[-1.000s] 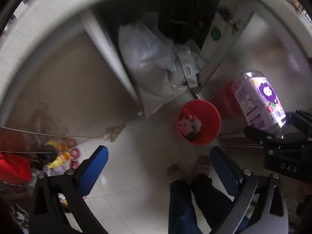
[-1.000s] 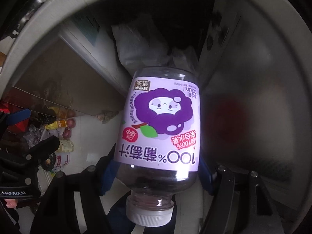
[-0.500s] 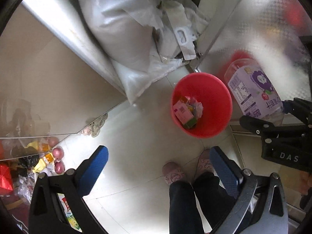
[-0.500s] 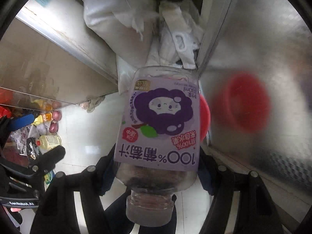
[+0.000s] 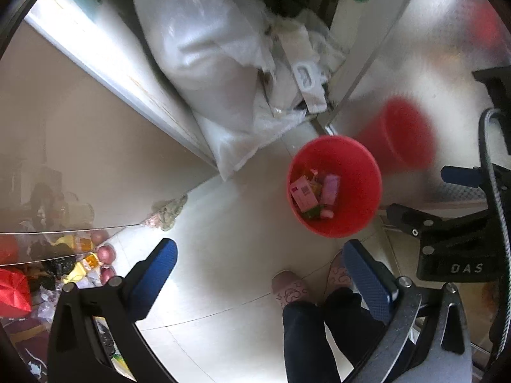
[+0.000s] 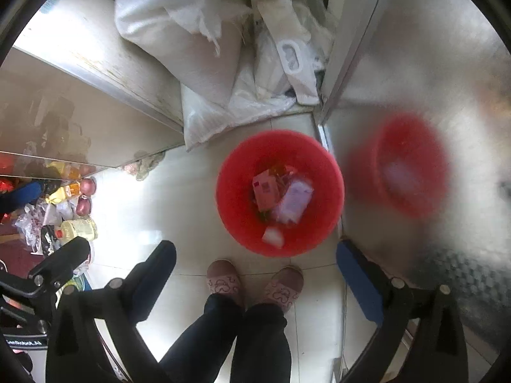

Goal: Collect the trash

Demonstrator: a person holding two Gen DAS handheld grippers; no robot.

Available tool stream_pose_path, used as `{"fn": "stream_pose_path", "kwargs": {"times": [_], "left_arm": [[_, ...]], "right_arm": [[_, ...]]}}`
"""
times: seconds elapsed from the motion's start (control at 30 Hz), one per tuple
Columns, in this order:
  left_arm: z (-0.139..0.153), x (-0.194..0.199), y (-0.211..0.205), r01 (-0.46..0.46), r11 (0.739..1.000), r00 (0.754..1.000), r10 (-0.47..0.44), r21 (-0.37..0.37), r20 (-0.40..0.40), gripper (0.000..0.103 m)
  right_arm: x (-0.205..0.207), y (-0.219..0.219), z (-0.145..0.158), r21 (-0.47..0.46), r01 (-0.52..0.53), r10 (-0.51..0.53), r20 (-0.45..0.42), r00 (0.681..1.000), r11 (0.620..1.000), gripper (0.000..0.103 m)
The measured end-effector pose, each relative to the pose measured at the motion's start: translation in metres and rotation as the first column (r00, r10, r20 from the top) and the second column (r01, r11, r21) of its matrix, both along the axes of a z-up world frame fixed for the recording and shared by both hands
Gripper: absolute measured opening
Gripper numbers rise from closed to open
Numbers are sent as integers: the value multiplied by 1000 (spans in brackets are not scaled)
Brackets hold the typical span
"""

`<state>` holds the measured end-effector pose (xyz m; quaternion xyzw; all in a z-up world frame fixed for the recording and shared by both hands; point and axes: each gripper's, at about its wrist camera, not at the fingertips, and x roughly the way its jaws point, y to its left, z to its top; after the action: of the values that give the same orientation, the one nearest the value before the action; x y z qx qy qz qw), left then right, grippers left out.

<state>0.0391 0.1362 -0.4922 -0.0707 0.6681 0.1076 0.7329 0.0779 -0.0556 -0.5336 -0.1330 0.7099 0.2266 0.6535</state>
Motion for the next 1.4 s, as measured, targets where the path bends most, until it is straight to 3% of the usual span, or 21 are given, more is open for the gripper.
{"fn": "stream_pose_path", "kwargs": {"times": [0.23, 0.4, 0.6, 0.8, 1.0, 1.1, 1.27, 1.4], "left_arm": [[113, -9, 5, -58, 998, 993, 56, 13, 107, 103], [200, -20, 13, -130, 992, 973, 127, 2, 192, 103], [290, -35, 7, -149, 989, 954, 142, 9, 264, 103], [370, -53, -6, -145, 988, 926, 118, 50, 359, 103], [432, -88, -11, -76, 995, 901, 41, 64, 432, 103], [459, -110, -13, -36, 996, 877, -10, 87, 481, 103], [491, -144, -19, 5, 994, 843, -64, 110, 534, 103], [505, -169, -25, 33, 992, 825, -95, 120, 557, 103]], "right_arm": [[2, 7, 108, 39, -29, 27, 49, 998, 999, 102], [5, 16, 203, 62, -99, 88, 160, 983, 993, 102], [-4, 14, 296, 76, -145, 122, 254, 960, 986, 102], [-18, -3, 385, 104, -74, 36, 330, 943, 992, 102], [-61, -12, 445, 142, 5, -61, 393, 917, 990, 102], [-84, -18, 474, 159, 46, -111, 423, 899, 986, 102], [-120, -24, 514, 168, 97, -169, 499, 850, 981, 102], [-146, -25, 526, 174, 117, -194, 531, 825, 978, 102]]}}
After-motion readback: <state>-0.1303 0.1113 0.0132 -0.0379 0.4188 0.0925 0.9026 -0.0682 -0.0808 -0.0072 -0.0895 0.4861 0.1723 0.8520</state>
